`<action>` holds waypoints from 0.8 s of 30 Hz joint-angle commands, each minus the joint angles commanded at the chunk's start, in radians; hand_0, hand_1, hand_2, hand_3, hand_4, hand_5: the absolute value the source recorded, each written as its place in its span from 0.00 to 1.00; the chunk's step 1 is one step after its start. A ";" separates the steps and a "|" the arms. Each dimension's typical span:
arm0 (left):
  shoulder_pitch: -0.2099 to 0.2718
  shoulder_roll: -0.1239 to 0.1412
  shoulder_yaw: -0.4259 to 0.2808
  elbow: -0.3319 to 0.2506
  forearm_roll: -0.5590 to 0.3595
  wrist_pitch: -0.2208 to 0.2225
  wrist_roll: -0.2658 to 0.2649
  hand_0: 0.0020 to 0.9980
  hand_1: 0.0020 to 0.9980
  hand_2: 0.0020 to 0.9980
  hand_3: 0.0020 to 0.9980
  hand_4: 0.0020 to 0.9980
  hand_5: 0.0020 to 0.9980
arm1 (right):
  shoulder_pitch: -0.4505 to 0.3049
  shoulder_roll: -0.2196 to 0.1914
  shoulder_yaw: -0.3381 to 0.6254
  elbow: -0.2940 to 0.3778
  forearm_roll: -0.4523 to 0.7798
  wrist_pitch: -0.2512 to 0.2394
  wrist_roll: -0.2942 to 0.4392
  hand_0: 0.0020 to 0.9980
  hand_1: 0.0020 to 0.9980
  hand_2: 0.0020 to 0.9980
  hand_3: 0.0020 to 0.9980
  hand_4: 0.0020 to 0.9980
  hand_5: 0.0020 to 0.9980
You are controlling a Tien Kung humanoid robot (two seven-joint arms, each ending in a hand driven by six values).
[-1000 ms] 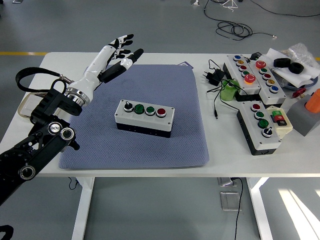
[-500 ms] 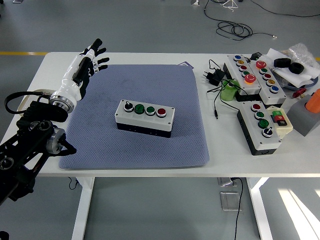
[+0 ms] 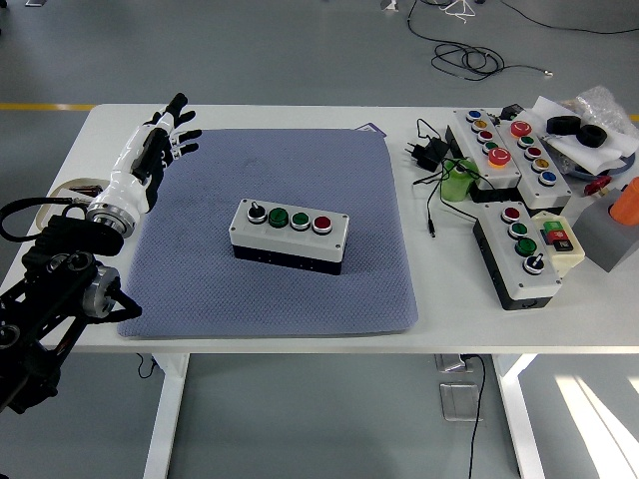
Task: Pick up the button,place it on the desk,press the button,press the button
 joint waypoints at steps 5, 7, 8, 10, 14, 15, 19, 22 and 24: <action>-0.001 0.004 -0.007 -0.003 -0.001 -0.004 -0.002 0.81 0.85 0.92 0.93 0.73 1.00 | 0.007 0.001 0.001 0.000 0.006 0.000 0.004 0.79 0.80 0.82 0.75 0.41 0.48; -0.003 0.005 -0.010 -0.004 0.001 -0.005 -0.002 0.81 0.85 0.92 0.93 0.73 1.00 | 0.010 0.001 0.001 0.000 0.009 0.001 0.004 0.79 0.80 0.82 0.75 0.41 0.48; -0.003 0.005 -0.011 -0.004 0.002 -0.005 -0.002 0.81 0.85 0.92 0.93 0.73 1.00 | 0.011 0.001 0.000 0.000 0.009 0.001 0.005 0.79 0.80 0.82 0.75 0.41 0.48; -0.003 0.006 -0.012 -0.003 0.002 -0.005 -0.002 0.81 0.85 0.92 0.93 0.73 1.00 | 0.012 0.000 0.000 0.000 0.010 0.001 0.005 0.79 0.80 0.82 0.75 0.41 0.48; 0.000 0.008 -0.016 -0.002 0.008 -0.005 -0.003 0.81 0.85 0.92 0.93 0.72 1.00 | 0.015 0.000 -0.002 0.000 0.012 0.002 0.005 0.79 0.80 0.82 0.75 0.41 0.48; 0.000 0.009 -0.015 -0.003 0.010 -0.005 -0.003 0.81 0.85 0.92 0.93 0.72 1.00 | 0.015 0.000 -0.002 0.000 0.011 0.001 0.004 0.79 0.80 0.82 0.75 0.41 0.48; -0.001 0.009 -0.016 -0.002 0.013 -0.003 -0.003 0.82 0.85 0.92 0.93 0.72 1.00 | 0.016 -0.001 -0.004 0.000 0.013 0.001 0.004 0.79 0.80 0.82 0.75 0.41 0.48; -0.003 0.009 -0.016 0.000 0.017 -0.003 -0.002 0.82 0.85 0.92 0.93 0.72 1.00 | 0.019 -0.002 -0.003 0.000 0.011 0.002 0.004 0.79 0.80 0.82 0.75 0.41 0.48; -0.004 0.009 -0.015 0.000 0.019 -0.002 -0.001 0.82 0.86 0.92 0.93 0.72 1.00 | 0.020 -0.002 -0.003 0.000 0.011 0.001 0.005 0.79 0.80 0.82 0.75 0.41 0.48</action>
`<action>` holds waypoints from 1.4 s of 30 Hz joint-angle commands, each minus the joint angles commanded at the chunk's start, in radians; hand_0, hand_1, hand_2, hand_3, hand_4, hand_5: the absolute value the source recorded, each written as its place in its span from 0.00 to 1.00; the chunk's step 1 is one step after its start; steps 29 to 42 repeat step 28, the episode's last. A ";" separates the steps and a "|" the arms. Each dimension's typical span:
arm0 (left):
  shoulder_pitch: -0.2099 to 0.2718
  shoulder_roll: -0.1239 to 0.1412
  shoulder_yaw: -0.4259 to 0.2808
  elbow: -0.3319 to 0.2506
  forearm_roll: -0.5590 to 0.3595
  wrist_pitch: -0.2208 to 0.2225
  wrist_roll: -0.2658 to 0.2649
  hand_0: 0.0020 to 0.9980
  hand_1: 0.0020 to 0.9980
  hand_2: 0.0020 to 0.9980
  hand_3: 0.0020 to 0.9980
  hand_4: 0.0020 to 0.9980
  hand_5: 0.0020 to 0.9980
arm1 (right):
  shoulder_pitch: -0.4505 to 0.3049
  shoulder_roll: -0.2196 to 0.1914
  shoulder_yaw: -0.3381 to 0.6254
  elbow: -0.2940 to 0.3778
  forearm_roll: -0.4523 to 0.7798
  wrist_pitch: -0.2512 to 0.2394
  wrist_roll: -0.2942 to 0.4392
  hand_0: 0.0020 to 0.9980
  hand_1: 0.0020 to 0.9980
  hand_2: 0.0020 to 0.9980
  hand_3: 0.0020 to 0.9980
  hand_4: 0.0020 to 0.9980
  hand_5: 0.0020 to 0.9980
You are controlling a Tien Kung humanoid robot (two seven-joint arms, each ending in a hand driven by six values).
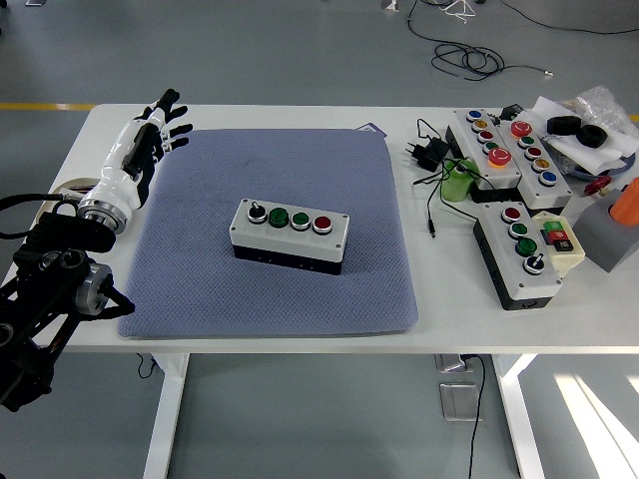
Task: Pick up the button,place it on the desk,press the button,press the button
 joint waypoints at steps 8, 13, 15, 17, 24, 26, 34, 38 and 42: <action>-0.006 0.001 -0.003 0.003 0.003 0.004 0.001 0.82 0.86 0.92 0.92 0.72 1.00 | 0.004 0.001 0.001 0.000 -0.004 -0.003 -0.003 0.79 0.80 0.82 0.75 0.41 0.48; -0.009 0.003 -0.007 0.004 0.006 0.009 0.000 0.83 0.86 0.92 0.93 0.72 1.00 | 0.008 0.001 0.001 0.000 -0.007 -0.003 -0.005 0.79 0.80 0.82 0.75 0.41 0.48; -0.014 0.006 -0.011 0.004 0.007 0.011 -0.001 0.83 0.86 0.92 0.93 0.72 1.00 | 0.014 0.000 0.000 0.000 -0.008 -0.003 -0.005 0.79 0.80 0.82 0.75 0.41 0.48; -0.017 0.008 -0.013 0.005 0.008 0.011 -0.001 0.83 0.86 0.92 0.93 0.72 1.00 | 0.017 -0.001 0.001 0.000 -0.013 -0.003 -0.006 0.79 0.80 0.82 0.75 0.41 0.48; 0.009 0.006 -0.010 0.005 0.017 0.018 -0.002 0.83 0.86 0.92 0.93 0.72 1.00 | -0.011 0.000 0.009 0.000 -0.021 0.000 -0.005 0.79 0.80 0.82 0.75 0.41 0.48; 0.014 0.003 -0.007 0.004 0.017 0.018 -0.003 0.83 0.86 0.93 0.93 0.72 1.00 | -0.018 0.001 0.009 0.000 -0.015 -0.001 -0.004 0.79 0.80 0.82 0.75 0.41 0.48; 0.017 -0.001 -0.006 0.003 0.016 0.019 -0.003 0.83 0.86 0.93 0.93 0.72 1.00 | -0.023 0.003 0.011 0.000 -0.012 -0.002 -0.004 0.79 0.80 0.82 0.75 0.41 0.48; 0.017 -0.001 -0.006 0.003 0.016 0.019 -0.003 0.83 0.86 0.93 0.93 0.72 1.00 | -0.023 0.003 0.011 0.000 -0.012 -0.002 -0.004 0.79 0.80 0.82 0.75 0.41 0.48; 0.017 -0.001 -0.006 0.003 0.016 0.019 -0.003 0.83 0.86 0.93 0.93 0.72 1.00 | -0.023 0.003 0.011 0.000 -0.012 -0.002 -0.004 0.79 0.80 0.82 0.75 0.41 0.48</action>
